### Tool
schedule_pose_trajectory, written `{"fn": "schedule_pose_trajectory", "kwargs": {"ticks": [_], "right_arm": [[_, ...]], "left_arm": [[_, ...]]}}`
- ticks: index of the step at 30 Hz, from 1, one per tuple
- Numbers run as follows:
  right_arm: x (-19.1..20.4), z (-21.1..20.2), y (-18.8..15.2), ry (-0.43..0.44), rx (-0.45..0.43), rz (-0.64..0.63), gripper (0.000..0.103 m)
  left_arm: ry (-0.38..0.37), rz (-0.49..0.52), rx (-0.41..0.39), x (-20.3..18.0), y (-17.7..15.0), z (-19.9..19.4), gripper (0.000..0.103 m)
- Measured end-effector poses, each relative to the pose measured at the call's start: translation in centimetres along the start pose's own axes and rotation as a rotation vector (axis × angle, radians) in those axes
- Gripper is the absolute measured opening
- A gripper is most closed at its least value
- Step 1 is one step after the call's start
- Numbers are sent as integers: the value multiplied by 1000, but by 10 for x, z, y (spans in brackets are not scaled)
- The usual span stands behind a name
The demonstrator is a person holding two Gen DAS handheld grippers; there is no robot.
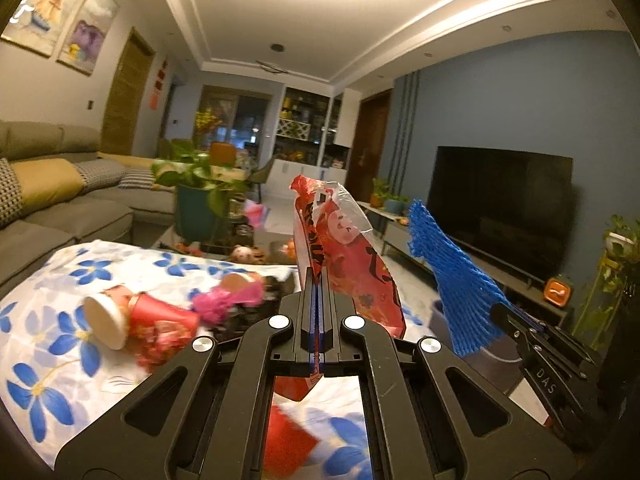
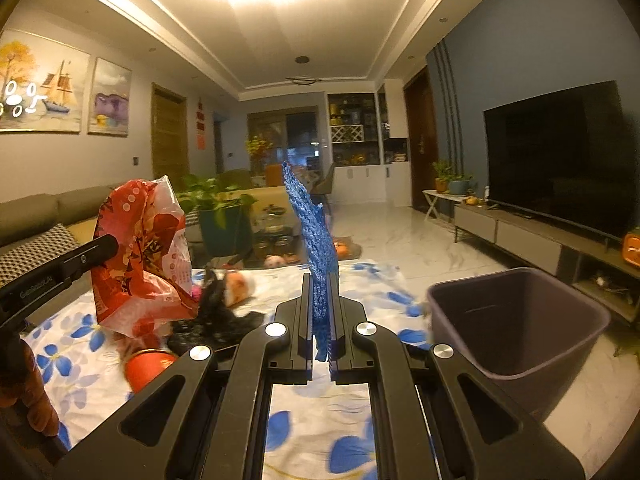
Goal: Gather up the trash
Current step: 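Carry the red snack bag and blue net over the grey bin and release both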
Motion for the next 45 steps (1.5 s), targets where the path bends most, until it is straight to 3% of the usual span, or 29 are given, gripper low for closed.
{"fn": "schedule_pose_trajectory", "kwargs": {"ticks": [23,34,45], "right_arm": [[-142,0,7,-307,-48,55,6],[-174,14,-6,-330,-9,94,6],[-185,28,-9,-336,15,96,6]], "left_arm": [[-320,111,71,-174,-18,108,0],[-378,128,127,-210,-40,155,0],[-400,126,186,-220,-59,181,0]]}}
Point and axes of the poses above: each gripper's, at about its wrist camera, not at the fingertips, and z roughly the way its jaws point, x to its left, y to its top, the point moved 4 cm from there along z, roughly the way its jaws point, and after that the axes turned 2 degrees about -z, right-handed, at the moved point
